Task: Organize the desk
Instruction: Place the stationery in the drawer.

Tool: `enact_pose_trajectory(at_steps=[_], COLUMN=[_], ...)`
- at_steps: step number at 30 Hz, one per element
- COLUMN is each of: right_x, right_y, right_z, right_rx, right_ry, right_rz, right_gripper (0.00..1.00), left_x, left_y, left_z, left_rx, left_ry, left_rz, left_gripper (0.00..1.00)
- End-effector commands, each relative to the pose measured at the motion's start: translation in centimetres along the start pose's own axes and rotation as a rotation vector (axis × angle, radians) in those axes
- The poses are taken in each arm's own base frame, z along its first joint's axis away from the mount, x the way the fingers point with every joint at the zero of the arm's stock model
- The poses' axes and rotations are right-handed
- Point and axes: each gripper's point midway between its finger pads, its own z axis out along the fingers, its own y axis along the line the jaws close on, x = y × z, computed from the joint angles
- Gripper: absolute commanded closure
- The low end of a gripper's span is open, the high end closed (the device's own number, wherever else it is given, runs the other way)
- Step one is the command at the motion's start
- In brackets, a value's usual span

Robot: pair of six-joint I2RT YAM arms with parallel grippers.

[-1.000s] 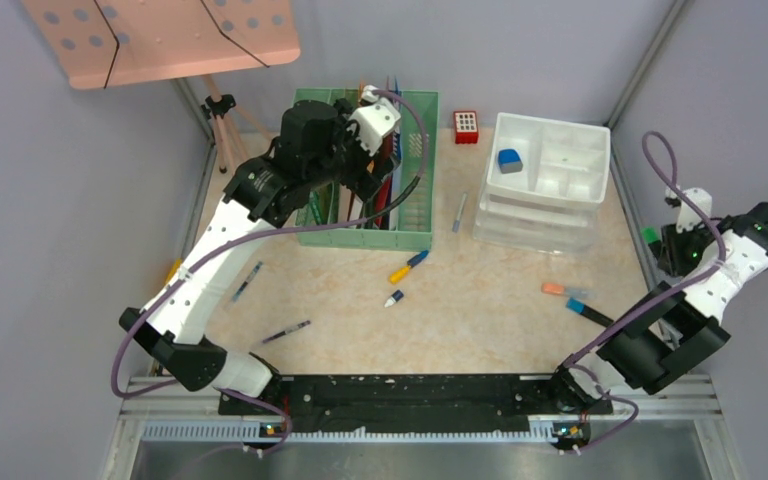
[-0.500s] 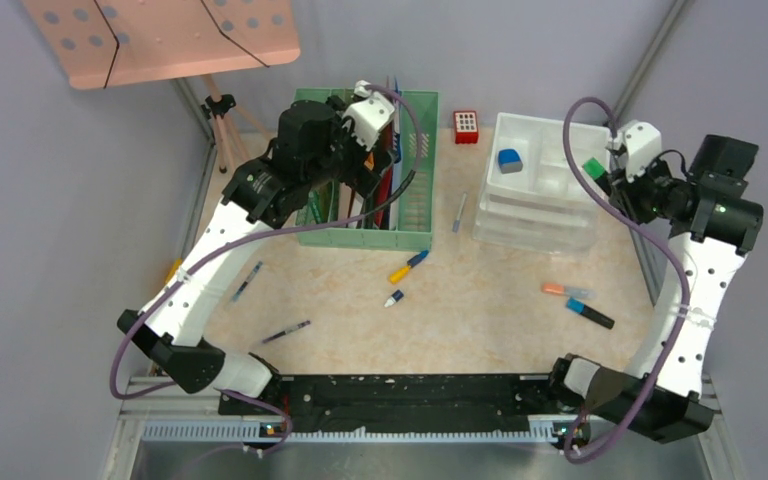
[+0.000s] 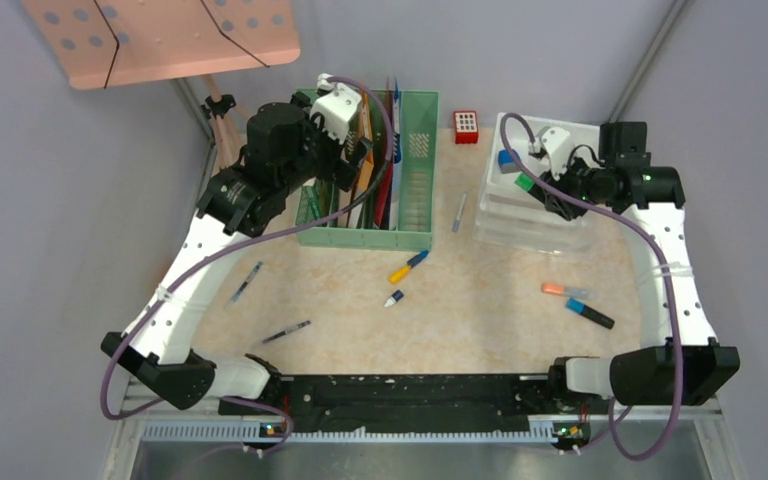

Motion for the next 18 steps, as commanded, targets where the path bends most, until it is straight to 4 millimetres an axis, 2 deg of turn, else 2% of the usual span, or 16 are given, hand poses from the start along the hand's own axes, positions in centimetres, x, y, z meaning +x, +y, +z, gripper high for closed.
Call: enact_pose_trajectory(at_steps=[1, 10, 18], right_x=[0.2, 3.1, 3.8], right_y=[0.1, 0.1, -0.3], right_z=[0.9, 2.2, 2.4], right_rx=[0.013, 0.000, 0.025], right_ry=[0.022, 0.120, 0.149], right_rz=[-0.080, -0.175, -0.176], right_gripper=[1.00, 1.00, 0.76], left_x=[-1.6, -1.3, -1.1], left_y=[0.8, 1.0, 1.1], left_z=[-1.1, -0.9, -0.8], left_rx=[-0.025, -0.027, -0.026], left_ry=[-0.075, -0.071, -0.068], left_rz=[-0.031, -0.038, -0.040], left_gripper=[0.02, 0.01, 0.01])
